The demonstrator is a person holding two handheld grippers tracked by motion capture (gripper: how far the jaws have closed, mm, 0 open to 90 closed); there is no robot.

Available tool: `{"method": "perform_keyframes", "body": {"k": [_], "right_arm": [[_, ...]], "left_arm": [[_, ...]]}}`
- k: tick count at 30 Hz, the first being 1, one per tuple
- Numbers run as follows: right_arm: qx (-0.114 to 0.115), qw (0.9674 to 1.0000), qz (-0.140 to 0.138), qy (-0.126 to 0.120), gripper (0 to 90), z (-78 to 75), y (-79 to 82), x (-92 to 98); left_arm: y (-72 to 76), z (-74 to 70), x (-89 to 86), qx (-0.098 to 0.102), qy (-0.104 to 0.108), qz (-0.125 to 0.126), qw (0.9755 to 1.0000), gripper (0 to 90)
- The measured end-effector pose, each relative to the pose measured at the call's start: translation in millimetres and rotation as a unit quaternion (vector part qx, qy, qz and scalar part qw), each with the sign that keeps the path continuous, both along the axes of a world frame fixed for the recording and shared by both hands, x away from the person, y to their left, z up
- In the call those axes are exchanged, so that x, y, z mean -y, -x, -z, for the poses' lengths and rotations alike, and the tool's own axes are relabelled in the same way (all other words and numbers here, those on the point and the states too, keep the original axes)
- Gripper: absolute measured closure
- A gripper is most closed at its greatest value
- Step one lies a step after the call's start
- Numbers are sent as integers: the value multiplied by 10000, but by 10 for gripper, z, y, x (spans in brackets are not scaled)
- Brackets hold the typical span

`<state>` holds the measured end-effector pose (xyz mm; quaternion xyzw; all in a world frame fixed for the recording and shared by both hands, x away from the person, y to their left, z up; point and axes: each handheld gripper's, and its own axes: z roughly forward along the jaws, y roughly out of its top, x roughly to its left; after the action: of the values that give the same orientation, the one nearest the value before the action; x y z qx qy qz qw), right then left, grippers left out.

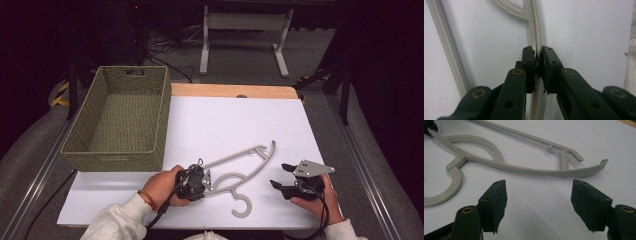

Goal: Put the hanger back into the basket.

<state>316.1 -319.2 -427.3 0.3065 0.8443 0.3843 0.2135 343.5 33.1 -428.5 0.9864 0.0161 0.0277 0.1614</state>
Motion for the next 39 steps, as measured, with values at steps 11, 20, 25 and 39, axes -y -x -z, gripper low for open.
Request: {"method": "perform_keyframes", "body": {"k": [11, 20, 25, 39], "right_arm": [[68, 9999, 133, -63, 296, -22, 8, 42], [296, 9979, 474, -327, 300, -80, 17, 149], [381, 9959, 644, -504, 299, -106, 22, 206], [371, 9958, 667, -511, 294, -103, 18, 198]], "left_arm": [[69, 29, 23, 707, 256, 0, 9972, 824], [75, -11, 3, 1204, 452, -236, 9914, 825], [79, -103, -51, 1455, 608, -368, 9868, 825], [-42, -587, -124, 1997, 949, -762, 9723, 826]]}}
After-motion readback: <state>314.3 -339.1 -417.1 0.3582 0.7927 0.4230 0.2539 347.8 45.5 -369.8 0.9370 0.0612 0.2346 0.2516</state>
